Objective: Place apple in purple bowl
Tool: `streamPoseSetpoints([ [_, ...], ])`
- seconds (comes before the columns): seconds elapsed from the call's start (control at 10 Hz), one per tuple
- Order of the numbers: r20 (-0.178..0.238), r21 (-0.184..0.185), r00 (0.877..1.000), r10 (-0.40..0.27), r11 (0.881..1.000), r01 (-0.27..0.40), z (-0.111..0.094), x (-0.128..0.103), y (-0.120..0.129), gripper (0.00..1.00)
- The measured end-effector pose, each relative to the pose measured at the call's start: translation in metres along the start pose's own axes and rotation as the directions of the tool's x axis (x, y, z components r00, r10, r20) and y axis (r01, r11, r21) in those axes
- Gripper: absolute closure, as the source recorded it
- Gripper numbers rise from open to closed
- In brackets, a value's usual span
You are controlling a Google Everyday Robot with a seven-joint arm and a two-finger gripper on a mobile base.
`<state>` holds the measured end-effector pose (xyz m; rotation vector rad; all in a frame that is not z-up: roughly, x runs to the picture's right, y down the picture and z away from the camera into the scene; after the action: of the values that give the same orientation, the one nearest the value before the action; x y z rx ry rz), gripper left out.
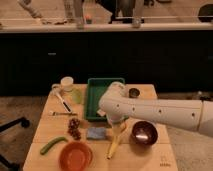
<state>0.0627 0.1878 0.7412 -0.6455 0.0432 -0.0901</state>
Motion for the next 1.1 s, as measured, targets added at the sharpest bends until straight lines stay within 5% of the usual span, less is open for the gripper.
streamPoseSetpoints([
  [0.5,-0.025,0.048,0.983,0.180,0.983,-0.179,-0.031,0.087,-0.001,1.00],
  [0.8,-0.011,0.021,0.965,0.261,0.965,-0.261,-0.014,0.113,0.005,1.00],
  [1.1,0.010,-0.008,0.957,0.291,0.957,-0.291,0.006,0.116,0.011,1.00],
])
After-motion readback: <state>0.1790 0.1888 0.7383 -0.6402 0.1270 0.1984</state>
